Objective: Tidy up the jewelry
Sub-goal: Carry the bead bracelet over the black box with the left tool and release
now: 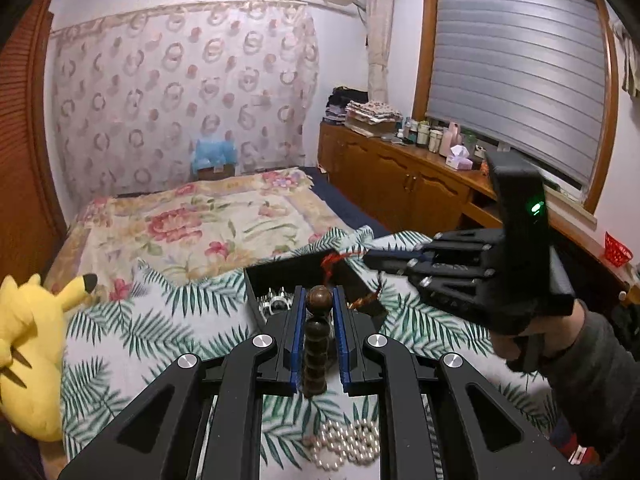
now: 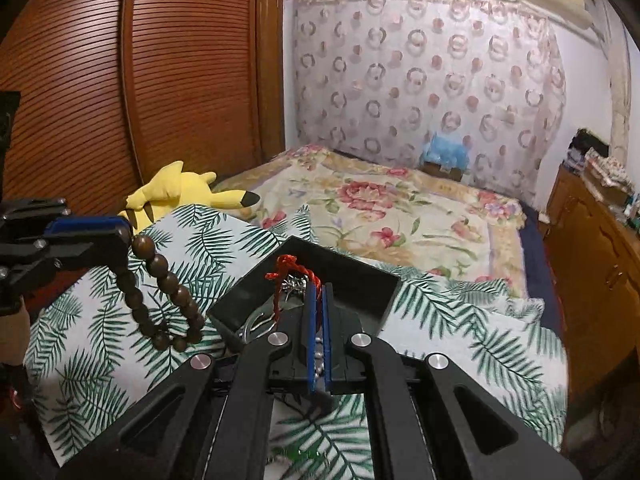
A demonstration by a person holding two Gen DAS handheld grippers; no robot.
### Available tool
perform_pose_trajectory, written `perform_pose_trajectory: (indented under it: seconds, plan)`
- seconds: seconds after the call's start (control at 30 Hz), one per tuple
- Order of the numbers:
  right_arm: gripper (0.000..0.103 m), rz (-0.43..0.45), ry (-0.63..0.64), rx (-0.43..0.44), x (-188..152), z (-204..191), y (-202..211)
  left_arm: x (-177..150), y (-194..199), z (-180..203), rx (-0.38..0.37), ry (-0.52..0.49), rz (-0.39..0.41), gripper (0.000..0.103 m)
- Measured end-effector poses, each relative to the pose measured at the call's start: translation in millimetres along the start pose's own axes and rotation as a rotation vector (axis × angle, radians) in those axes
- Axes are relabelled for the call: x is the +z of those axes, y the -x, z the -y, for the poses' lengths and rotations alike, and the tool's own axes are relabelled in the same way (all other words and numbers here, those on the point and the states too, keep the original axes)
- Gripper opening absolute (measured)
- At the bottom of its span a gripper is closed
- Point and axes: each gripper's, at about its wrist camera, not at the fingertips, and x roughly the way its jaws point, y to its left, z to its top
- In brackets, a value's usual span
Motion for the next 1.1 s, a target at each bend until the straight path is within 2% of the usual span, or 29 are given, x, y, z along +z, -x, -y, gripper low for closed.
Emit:
perform_pose_trajectory:
  seconds: [0.23,0.3,0.4,0.77,1.1]
  plan:
    - [0.006,-0.09,0.024,0.035,-12.1,3.3,-41.2,16.0,-27.1,-1.6,0.009,-0.04,-0.024,0.013]
    - [0.015,-0.101,0.024,0.03,-13.8,6.4,-44.6,16.8,-34.8,-2.2,0.012,-0.05,-0.039,0.013]
    - [0.023,-0.092,0.004,0.036,-13.0,13.8,-42.9,18.6,-45.0,-4.4,0.008,-0.048,-0.054,0.013]
    - [0.023,-0.06,-0.026,-0.022,-16.5,30.0,-26.5,28.8,-80.6,-7.8,0.011,-0.059,-0.082,0.013]
    - [0.023,-0.079,-0.047,-0.027,-31.0,33.0,-19.1,22.5,-103.9,-10.7,0.031,-0.041,-0.124,0.014]
